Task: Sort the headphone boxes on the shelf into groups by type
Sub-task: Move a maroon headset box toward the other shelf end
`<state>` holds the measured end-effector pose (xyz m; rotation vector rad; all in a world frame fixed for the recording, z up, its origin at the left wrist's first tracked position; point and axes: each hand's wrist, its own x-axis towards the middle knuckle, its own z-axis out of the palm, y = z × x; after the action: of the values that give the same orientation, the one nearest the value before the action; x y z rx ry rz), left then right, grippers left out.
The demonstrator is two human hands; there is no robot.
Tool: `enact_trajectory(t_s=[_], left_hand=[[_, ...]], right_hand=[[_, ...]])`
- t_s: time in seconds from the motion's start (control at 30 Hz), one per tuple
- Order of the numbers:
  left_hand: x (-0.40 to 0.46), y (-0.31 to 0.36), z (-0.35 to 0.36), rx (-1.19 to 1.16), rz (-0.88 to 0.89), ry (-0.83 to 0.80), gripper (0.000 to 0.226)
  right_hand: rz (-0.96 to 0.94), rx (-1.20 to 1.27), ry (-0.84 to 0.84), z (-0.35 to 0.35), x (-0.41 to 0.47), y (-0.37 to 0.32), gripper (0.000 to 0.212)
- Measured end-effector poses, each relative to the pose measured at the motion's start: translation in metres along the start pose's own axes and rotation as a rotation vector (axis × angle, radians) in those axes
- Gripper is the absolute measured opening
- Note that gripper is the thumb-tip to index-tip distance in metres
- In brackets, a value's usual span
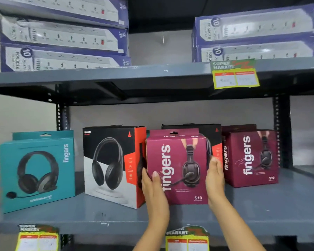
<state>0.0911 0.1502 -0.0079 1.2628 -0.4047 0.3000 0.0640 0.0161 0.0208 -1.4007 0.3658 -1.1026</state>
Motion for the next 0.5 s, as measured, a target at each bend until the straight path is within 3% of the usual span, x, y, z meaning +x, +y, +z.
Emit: enact_trajectory(t_s=[0.07,0.17,0.37,0.5], left_hand=[[0.003,0.004,0.001,-0.004,-0.043,-0.008,0.056],[0.012,0.007,-0.002,-0.005,-0.044,0.007,0.049],[0.015,0.031,-0.006,-0.193,0.034,-0.029,0.03],[0.02,0.042,-0.01,-0.264,-0.005,-0.007,0.041]], right_hand=[[0.093,0.025,-0.121,-0.007,-0.001,0.002,0.051],[0.071,0.01,-0.237,-0.016,0.0,-0.001,0.049],[0.026,0.056,-0.288,-0.028,0.003,-0.017,0.049],[0.083,0.023,-0.321,-0.033,0.001,-0.026,0.057]])
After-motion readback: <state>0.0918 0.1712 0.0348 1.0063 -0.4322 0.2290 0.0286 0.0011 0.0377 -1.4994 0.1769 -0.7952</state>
